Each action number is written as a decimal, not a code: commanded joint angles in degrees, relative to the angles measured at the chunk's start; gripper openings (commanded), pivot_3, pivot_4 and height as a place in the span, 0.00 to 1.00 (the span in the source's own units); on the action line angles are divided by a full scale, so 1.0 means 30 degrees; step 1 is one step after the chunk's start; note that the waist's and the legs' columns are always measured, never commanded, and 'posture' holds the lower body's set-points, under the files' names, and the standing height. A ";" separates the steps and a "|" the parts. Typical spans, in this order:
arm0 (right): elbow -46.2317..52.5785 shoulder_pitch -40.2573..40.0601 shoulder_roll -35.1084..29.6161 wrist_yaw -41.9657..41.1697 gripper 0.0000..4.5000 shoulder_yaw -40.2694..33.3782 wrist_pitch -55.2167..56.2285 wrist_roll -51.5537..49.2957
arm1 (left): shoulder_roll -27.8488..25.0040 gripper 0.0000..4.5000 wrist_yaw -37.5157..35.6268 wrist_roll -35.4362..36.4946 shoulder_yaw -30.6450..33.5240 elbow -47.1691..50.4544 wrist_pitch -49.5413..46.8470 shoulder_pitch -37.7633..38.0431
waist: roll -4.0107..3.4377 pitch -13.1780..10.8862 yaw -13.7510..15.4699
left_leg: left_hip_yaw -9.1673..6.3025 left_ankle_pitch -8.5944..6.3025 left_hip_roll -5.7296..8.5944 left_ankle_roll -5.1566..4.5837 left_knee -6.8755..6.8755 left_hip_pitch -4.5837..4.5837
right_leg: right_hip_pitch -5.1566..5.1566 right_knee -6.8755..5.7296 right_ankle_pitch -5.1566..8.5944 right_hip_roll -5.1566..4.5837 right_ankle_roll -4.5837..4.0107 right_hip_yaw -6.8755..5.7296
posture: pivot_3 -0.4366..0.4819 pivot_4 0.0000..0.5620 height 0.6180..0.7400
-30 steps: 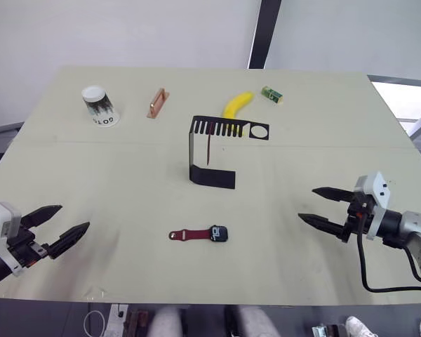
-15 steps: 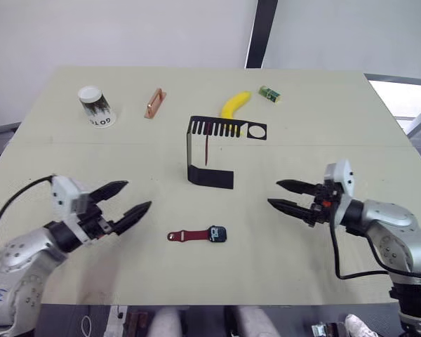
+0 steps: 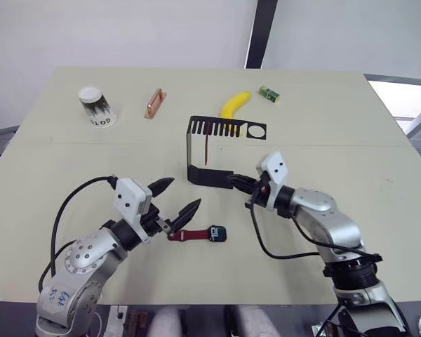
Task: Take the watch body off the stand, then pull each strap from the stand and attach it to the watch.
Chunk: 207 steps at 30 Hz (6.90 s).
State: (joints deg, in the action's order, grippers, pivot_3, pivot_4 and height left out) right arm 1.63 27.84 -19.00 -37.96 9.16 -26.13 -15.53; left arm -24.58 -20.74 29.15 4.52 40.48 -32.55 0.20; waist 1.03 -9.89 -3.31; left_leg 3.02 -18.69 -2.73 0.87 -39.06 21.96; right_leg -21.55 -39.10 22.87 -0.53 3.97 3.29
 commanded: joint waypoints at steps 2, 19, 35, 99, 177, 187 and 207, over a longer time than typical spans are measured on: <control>-0.1604 0.1137 0.0787 0.0811 0.01 0.0468 0.0988 0.1275 | 0.0090 1.00 0.0310 -0.0060 0.0029 0.0588 0.0140 -0.0680 | -0.0002 -0.0001 -0.0015 | -0.0001 0.0001 0.0000 0.0003 0.0000 0.0000 | -0.0002 -0.0007 0.0000 0.0001 0.0000 -0.0001 | 0.48 0.27 1.00; -0.4445 0.2300 0.1994 0.2950 0.01 0.0543 -0.2280 0.3053 | 0.0205 1.00 0.0962 -0.0249 -0.0225 0.0564 -0.0569 -0.1898 | 0.0000 0.0015 -0.0035 | -0.0003 0.0006 -0.0001 0.0010 0.0001 -0.0005 | 0.0001 -0.0053 0.0000 -0.0002 0.0000 -0.0004 | 0.48 0.27 1.00; -0.3950 0.2070 0.2143 0.2724 0.00 0.0687 -0.3278 0.2884 | 0.1837 0.73 0.3005 -0.3625 -0.3107 -0.0587 -0.0418 -0.3753 | 0.0005 0.0020 -0.0002 | 0.0000 0.0005 0.0004 0.0010 0.0007 -0.0007 | 0.0009 -0.0039 0.0000 -0.0001 0.0000 -0.0003 | 0.48 0.27 1.00; -0.5795 0.2806 0.2028 0.2816 0.00 0.0732 -0.2489 0.3159 | 0.6445 0.01 0.4534 -1.0338 -0.4816 -0.6848 0.4805 -0.7750 | 0.0025 0.0038 0.0061 | 0.0013 0.0009 -0.0004 0.0016 0.0020 -0.0014 | 0.0009 0.0025 -0.0001 -0.0011 0.0002 -0.0002 | 0.48 0.27 1.00; 0.7126 0.1694 -0.1389 0.2533 0.43 -0.4896 -0.9959 -1.8153 | -0.0374 0.00 -1.0325 0.7325 -0.1523 -0.8512 -0.6130 -1.0972 | -0.0049 -0.0047 0.0034 | -0.0066 0.0009 0.0000 0.0013 0.0069 0.0110 | -0.0011 0.0153 -0.0007 -0.0009 0.0014 -0.0035 | 0.48 0.27 1.00; 0.7026 0.1663 -0.1316 0.2811 0.43 -0.5040 -0.9692 -1.8398 | -0.0412 0.00 -1.0467 0.7144 -0.1548 -0.8755 -0.5968 -1.1198 | -0.0048 -0.0047 0.0031 | -0.0065 0.0009 0.0000 0.0013 0.0069 0.0110 | -0.0011 0.0153 -0.0007 -0.0009 0.0013 -0.0035 | 0.48 0.27 1.00; 0.7177 0.1624 -0.1103 0.2912 0.26 -0.4866 -0.9573 -1.8230 | -0.0299 0.00 -1.0243 0.7308 -0.1438 -0.8587 -0.6075 -1.1003 | -0.0049 -0.0047 0.0031 | -0.0066 0.0009 -0.0001 0.0013 0.0069 0.0111 | -0.0011 0.0153 -0.0007 -0.0008 0.0013 -0.0035 | 0.48 0.27 1.00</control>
State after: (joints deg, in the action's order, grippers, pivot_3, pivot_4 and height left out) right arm 20.79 32.53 -22.56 -29.66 -4.95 -56.17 -69.37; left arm -25.60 -51.40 49.73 -0.98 12.84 -51.21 -32.70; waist 0.88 -10.04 -3.22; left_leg 2.83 -18.66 -2.74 0.91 -38.85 22.29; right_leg -21.58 -38.64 22.85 -0.55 4.01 3.18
